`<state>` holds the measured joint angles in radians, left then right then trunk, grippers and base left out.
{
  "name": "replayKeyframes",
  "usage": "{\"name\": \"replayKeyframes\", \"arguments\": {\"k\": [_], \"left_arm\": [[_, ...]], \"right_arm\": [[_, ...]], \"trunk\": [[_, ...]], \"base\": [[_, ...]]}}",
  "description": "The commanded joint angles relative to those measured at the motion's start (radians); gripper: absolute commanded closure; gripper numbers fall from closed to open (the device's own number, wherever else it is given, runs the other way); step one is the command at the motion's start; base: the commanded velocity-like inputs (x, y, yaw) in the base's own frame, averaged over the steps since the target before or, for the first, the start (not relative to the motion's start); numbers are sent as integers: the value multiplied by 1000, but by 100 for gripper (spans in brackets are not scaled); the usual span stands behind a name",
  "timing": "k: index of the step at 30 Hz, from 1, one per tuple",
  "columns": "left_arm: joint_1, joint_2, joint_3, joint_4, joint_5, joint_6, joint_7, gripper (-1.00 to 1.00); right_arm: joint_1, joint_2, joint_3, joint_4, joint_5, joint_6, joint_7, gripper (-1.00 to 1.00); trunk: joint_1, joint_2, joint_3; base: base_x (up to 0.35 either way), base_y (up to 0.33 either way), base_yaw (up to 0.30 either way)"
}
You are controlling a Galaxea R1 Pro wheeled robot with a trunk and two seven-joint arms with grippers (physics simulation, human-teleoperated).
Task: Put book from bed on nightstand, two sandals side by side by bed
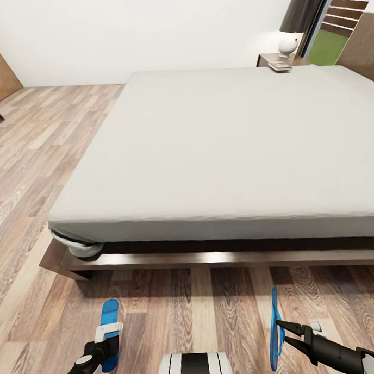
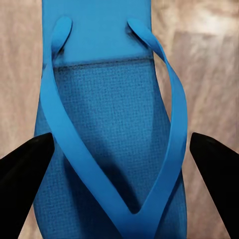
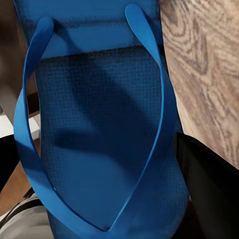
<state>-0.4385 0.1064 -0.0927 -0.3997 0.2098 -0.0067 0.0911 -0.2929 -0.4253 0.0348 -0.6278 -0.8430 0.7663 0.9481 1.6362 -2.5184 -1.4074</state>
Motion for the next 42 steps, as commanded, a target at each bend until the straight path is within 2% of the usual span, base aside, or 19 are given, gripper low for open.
{"name": "replayKeyframes", "arguments": {"k": [1, 16, 20, 23, 26, 34, 42], "left_arm": [[0, 1, -9, -1, 10, -1, 7, 100], [0, 1, -9, -1, 10, -1, 7, 100], [0, 1, -9, -1, 10, -10, 7, 100], [2, 2, -9, 1, 10, -68, 7, 100], [3, 2, -9, 2, 11, -91, 7, 100], [4, 5, -5, 11, 11, -104, 7, 100], [4, 6, -4, 24, 11, -104, 7, 100]], "right_arm": [[-1, -1, 4, 0, -8, 5, 0, 100], [-1, -1, 4, 0, -8, 5, 0, 100], [-1, -1, 4, 0, -8, 5, 0, 100], [0, -1, 4, 0, -8, 5, 0, 100], [0, -1, 4, 0, -8, 5, 0, 100], [0, -1, 4, 0, -8, 5, 0, 100], [-1, -1, 4, 0, -8, 5, 0, 100]], "trunk": [[0, 0, -4], [7, -4, -62], [7, -4, -62], [7, -4, -62], [7, -4, -62], [7, -4, -62], [11, -6, -93]], "base": [[0, 0, 0], [0, 0, 0], [0, 0, 0], [0, 0, 0], [0, 0, 0], [0, 0, 0], [0, 0, 0]]}}
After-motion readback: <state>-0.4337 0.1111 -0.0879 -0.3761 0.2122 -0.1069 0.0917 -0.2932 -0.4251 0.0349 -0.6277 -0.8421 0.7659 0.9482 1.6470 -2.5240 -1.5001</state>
